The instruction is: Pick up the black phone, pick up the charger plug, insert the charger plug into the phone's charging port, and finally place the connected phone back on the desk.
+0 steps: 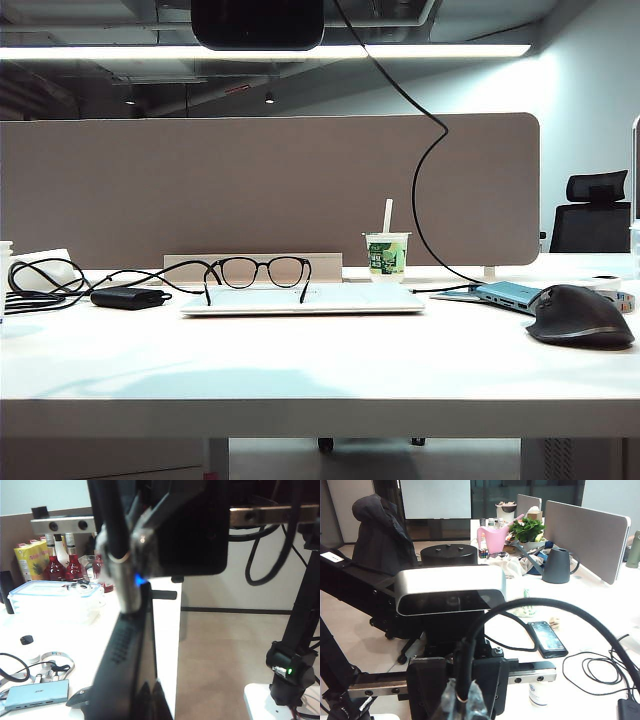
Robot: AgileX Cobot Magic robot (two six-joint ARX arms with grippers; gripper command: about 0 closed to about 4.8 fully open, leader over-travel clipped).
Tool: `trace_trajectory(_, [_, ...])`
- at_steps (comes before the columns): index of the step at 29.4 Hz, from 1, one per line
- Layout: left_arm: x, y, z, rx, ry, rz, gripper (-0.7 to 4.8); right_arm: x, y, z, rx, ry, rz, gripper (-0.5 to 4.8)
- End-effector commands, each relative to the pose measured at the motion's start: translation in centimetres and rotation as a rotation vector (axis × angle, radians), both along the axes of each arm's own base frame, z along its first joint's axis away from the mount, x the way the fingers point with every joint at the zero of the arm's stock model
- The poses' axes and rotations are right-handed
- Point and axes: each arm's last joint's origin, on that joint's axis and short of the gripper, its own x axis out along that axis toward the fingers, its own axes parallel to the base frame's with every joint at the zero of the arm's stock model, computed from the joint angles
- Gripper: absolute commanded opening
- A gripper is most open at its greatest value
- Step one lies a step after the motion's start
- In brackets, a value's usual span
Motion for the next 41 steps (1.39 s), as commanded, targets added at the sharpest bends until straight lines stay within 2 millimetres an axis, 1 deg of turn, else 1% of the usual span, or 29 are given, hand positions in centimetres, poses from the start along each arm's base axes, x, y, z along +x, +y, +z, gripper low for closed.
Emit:
trace_trajectory(1, [-0.1,0.1,0.8,-0.025,-0.054,0.014,-0.06,-0.1,-0.1,0.1,-0.001,-0.007,0.007,-0.06])
trace_trajectory(10, [-0.2,0.1,0.9,-0.032,-0.071,0.014,-0.06,0.0,-0.3,-0.3,-0.032,0.013,-0.002,-0.06])
trace_trajectory(18, [-0.2,0.1,1.0,-0.034,-0.076,0.014,-0.06,0.0,-0.4,0.1,-0.020,0.001,-0.031,-0.04])
trace_trajectory(19, [-0.2,0.1,1.0,-0.033,-0.076,0.014,-0.06,0.0,-0.4,0.2,-0.015,-0.006,-0.029,0.15])
trace_trajectory(20, [-0.2,0.1,1.0,-0.033,-0.075,0.014,-0.06,-0.1,-0.4,0.3,-0.008,-0.016,-0.030,0.46])
trace_trajectory(22, [-0.1,0.1,0.9,-0.031,-0.070,0.014,-0.06,-0.3,-0.6,0.8,0.009,-0.042,-0.035,1.21])
trace_trajectory(24, [-0.1,0.1,0.8,-0.028,-0.062,0.013,-0.06,-0.6,-0.9,1.2,0.025,-0.066,-0.057,1.44])
trace_trajectory(29, [-0.1,0.1,0.7,-0.020,-0.048,0.018,-0.06,-1.5,-1.9,2.4,0.054,-0.108,-0.092,1.50])
trace_trajectory(32, [0.0,0.1,0.6,-0.019,-0.039,0.057,-0.06,-1.9,-2.8,2.8,0.053,-0.109,-0.116,1.50])
trace_trajectory(36, [0.2,0.1,0.5,-0.019,-0.026,0.103,-0.06,-2.1,-3.6,2.6,0.015,-0.055,-0.153,1.49])
trace_trajectory(41, [0.2,0.1,0.4,-0.014,-0.017,0.100,-0.06,-2.0,-3.7,2.2,-0.009,-0.022,-0.176,1.49])
